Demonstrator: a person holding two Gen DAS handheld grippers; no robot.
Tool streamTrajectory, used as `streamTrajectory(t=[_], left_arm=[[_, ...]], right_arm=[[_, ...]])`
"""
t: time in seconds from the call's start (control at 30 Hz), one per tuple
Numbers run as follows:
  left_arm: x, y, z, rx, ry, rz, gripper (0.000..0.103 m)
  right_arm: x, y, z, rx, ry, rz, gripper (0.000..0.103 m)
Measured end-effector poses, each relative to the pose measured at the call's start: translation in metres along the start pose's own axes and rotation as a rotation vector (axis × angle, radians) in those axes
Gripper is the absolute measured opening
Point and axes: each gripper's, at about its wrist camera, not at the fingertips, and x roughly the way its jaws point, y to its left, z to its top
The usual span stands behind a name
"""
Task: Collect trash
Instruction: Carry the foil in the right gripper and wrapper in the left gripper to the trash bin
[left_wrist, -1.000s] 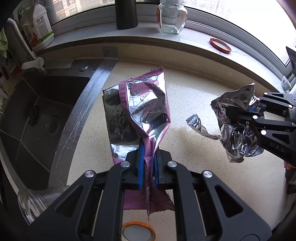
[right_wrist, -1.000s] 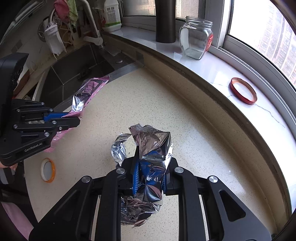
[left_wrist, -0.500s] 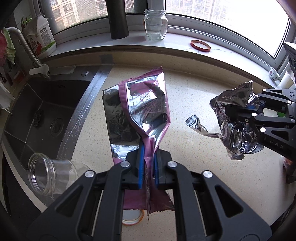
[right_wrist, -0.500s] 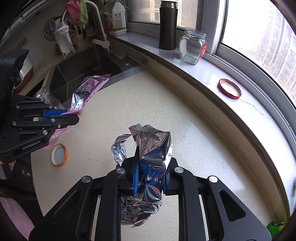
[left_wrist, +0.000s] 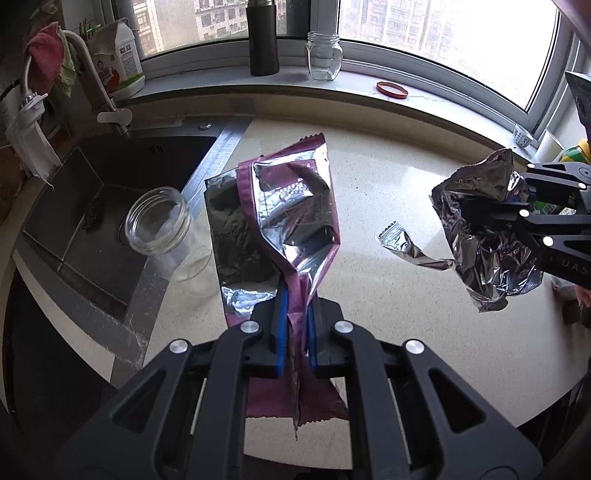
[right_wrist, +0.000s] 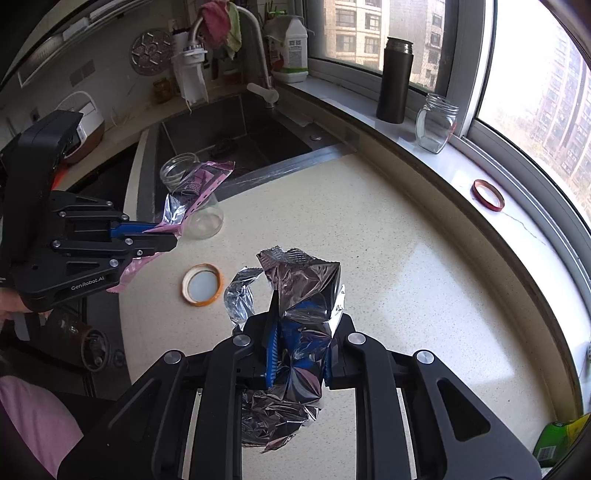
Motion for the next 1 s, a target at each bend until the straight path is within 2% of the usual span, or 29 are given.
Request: streamTrajectory(t=[0.17,0.4,0.5,0.73,1.0], left_arm=[[-0.034,0.02,-0.04,0.007,-0.019,-0.013,0.007],[-0.075,0.048,-0.099,-0.053,-0.03,0.003,0.007],[-0.094,0.066,-0.124,-0.099,-0.029,0.041,0.007],[-0.142,0.137,-0.193,-0.255,-0.025,0.163,0.007],[-0.189,0.195,-0.26,-0.431,-0.027,0.302,0.007]], right_arm=[[-0.021,0.046,-0.005,0.003,-0.025,0.016,0.018],[-0.031,0.12,-0.013,-0.029,-0.036,0.084,0.018],[-0.026,0.158,-0.011,-0.075,-0.028,0.119,0.018],[-0.002,0.259,0.01,-0.202,-0.025,0.239,0.018],[0.028,0.363,0.041,-0.362,-0.016,0.411,0.018]])
